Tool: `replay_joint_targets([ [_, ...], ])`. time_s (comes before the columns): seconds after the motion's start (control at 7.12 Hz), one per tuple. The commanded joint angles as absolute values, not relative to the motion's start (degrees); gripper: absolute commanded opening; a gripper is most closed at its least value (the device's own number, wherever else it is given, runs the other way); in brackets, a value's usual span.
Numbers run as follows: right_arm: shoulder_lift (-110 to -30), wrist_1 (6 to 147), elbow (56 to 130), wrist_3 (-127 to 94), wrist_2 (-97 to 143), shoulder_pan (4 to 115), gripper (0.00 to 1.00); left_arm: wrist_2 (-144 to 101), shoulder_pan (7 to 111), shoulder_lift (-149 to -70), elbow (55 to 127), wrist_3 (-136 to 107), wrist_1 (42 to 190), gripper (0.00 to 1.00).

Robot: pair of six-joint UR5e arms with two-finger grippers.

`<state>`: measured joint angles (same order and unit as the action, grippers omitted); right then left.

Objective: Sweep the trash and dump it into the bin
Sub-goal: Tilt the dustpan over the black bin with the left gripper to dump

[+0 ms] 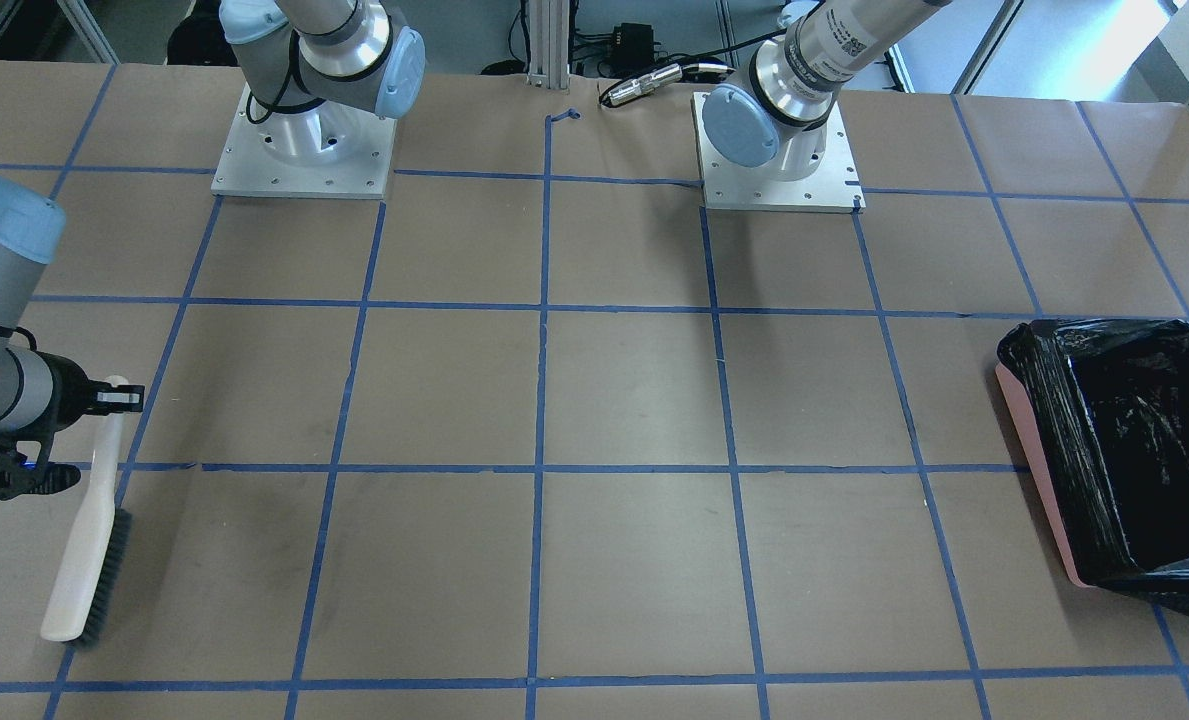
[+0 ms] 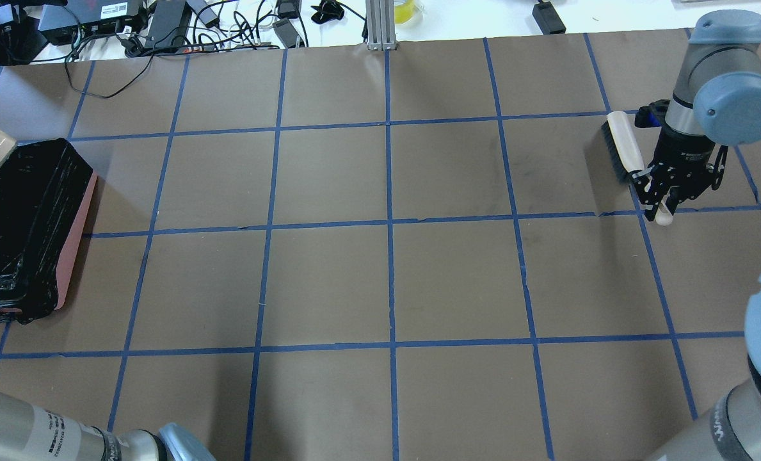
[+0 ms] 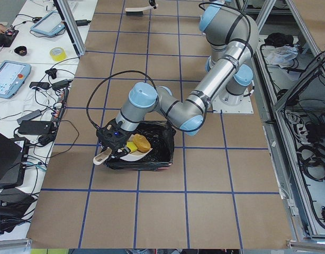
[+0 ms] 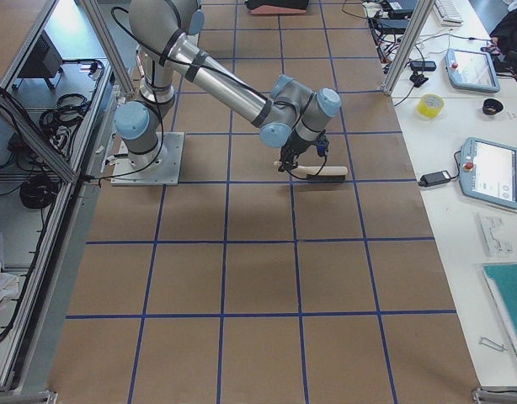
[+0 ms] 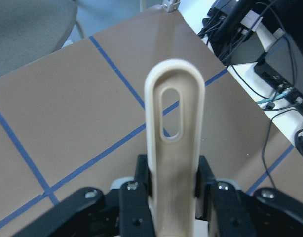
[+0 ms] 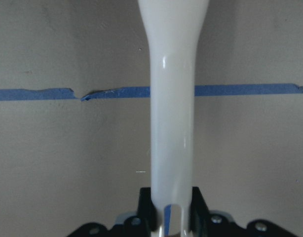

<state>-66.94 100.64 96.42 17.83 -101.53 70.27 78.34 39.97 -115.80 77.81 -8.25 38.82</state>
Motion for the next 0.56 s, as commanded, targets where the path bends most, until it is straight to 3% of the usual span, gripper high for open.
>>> replay_joint_targets([
  [0.0, -66.97, 100.55, 96.42, 18.1, -101.17, 70.22, 0.0, 74.2, 40.34, -114.27, 78.05, -5.73, 37.62, 0.0],
  [0.42, -67.15, 100.63, 96.33, 19.34, -100.9, 70.31, 0.0, 67.51, 40.34, -111.98, 78.22, 1.83, 34.81, 0.0],
])
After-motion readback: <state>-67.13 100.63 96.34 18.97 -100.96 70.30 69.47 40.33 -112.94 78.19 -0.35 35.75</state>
